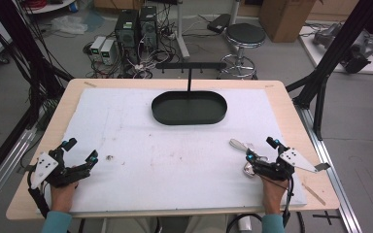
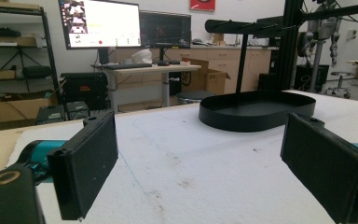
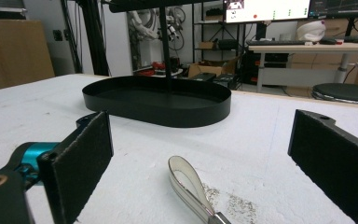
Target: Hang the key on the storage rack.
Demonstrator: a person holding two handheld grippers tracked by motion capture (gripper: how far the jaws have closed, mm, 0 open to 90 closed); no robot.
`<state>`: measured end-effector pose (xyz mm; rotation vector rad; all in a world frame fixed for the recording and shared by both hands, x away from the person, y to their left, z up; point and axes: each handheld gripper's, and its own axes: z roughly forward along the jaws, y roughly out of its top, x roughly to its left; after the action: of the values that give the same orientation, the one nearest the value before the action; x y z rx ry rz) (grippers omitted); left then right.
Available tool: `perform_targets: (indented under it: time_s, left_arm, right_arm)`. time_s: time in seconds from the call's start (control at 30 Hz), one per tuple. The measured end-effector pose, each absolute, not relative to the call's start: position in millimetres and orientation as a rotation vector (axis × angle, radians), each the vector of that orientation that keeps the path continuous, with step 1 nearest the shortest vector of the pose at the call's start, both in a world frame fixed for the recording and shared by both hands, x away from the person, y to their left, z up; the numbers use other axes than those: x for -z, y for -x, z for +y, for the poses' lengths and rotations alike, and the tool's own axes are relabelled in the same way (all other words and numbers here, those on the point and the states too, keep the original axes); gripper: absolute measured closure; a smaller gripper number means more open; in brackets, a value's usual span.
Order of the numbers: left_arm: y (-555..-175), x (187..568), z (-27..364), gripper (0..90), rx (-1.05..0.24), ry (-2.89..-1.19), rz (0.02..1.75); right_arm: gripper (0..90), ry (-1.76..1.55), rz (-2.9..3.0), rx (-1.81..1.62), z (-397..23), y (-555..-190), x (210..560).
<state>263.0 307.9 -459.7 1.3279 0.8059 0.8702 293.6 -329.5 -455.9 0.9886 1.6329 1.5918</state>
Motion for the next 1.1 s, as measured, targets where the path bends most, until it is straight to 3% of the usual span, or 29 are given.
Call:
perform_targets:
  time_s: [0.8,1.1]
  left_arm:
    - [-263.5,459.4,307.0,11.3,-0.872,-1.339,0.806]
    - [-263.6,459.3,307.1,11.4,-0.872,-1.34,0.806]
  right_arm:
    - [6.0,-0.997,1.639,-1.6,-330.7,-294.4,454.5]
    - [6.0,-0.921,1.776,-1.558,-333.0,-303.0,417.5]
